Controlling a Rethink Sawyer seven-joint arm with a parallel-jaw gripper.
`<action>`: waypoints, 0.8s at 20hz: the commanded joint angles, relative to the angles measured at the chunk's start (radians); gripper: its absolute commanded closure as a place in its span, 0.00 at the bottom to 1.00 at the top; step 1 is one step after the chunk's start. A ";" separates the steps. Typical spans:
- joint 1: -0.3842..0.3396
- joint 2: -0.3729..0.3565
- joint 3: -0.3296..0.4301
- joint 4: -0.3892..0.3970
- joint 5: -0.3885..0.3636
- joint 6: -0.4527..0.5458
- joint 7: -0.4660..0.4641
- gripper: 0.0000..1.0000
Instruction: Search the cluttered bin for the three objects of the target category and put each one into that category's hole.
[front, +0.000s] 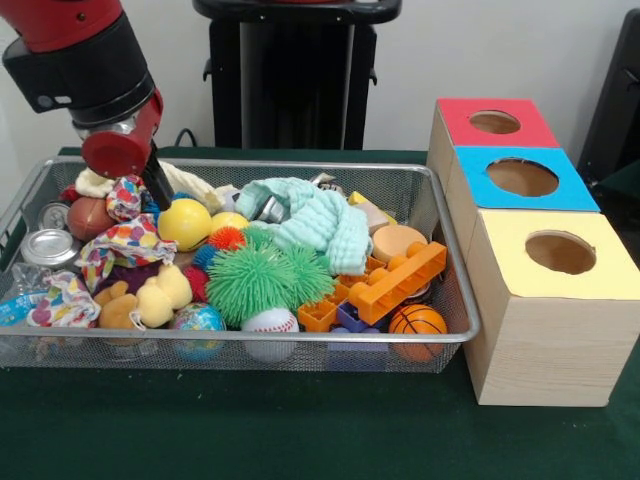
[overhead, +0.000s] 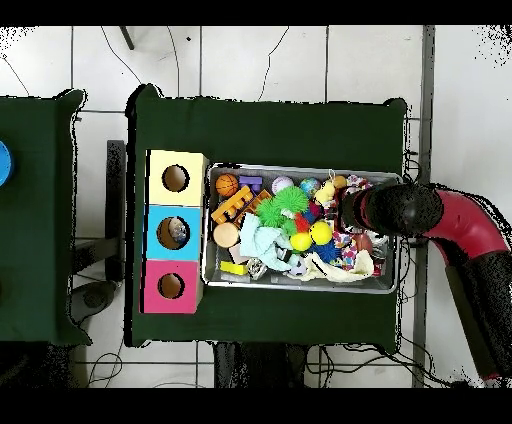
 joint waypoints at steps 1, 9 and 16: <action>0.044 0.013 -0.126 -0.153 0.043 0.013 0.301 1.00; 0.098 0.025 -0.205 -0.288 0.066 0.074 0.313 1.00; 0.133 0.050 -0.260 -0.376 0.126 0.080 0.328 0.00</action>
